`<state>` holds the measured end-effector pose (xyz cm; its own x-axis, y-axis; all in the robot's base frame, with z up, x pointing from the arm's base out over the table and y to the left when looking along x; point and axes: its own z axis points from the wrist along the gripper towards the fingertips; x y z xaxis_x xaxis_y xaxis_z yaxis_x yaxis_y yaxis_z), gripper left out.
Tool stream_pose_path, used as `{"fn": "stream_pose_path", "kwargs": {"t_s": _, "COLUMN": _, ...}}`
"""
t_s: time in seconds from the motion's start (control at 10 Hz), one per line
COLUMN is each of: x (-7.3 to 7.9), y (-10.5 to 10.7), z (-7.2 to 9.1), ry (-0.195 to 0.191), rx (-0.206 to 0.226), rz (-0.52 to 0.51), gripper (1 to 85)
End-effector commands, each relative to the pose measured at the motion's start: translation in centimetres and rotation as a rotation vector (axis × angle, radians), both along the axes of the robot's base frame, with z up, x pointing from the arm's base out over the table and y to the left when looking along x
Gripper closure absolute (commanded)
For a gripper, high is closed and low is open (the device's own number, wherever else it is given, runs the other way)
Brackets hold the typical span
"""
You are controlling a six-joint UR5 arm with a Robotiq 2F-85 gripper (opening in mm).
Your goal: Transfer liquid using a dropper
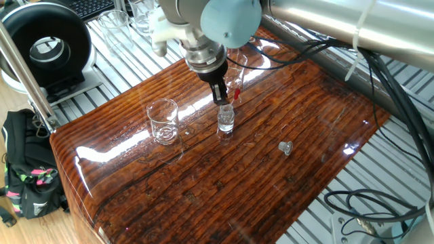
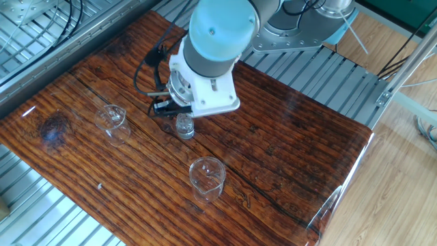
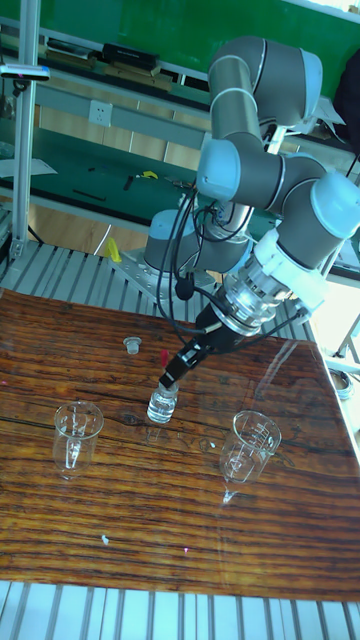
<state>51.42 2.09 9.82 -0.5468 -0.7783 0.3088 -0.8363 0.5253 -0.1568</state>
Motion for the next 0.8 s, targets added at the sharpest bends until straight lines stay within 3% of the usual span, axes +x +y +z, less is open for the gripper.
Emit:
{"fn": "stream_pose_path", "kwargs": {"t_s": 0.0, "x": -0.44, "y": 0.42, "z": -0.82, "ry": 0.011, "rx": -0.004, "rz": 0.004, "gripper": 47.7}}
{"fn": "stream_pose_path", "kwargs": {"t_s": 0.3, "x": -0.76, "y": -0.2, "z": -0.48, "ry": 0.018, "rx": -0.042, "rz": 0.021, "gripper": 51.0}}
{"fn": "stream_pose_path", "kwargs": {"t_s": 0.7, "x": -1.22, "y": -0.12, "z": -1.02, "ry": 0.016, "rx": -0.06, "rz": 0.021, "gripper": 52.0}}
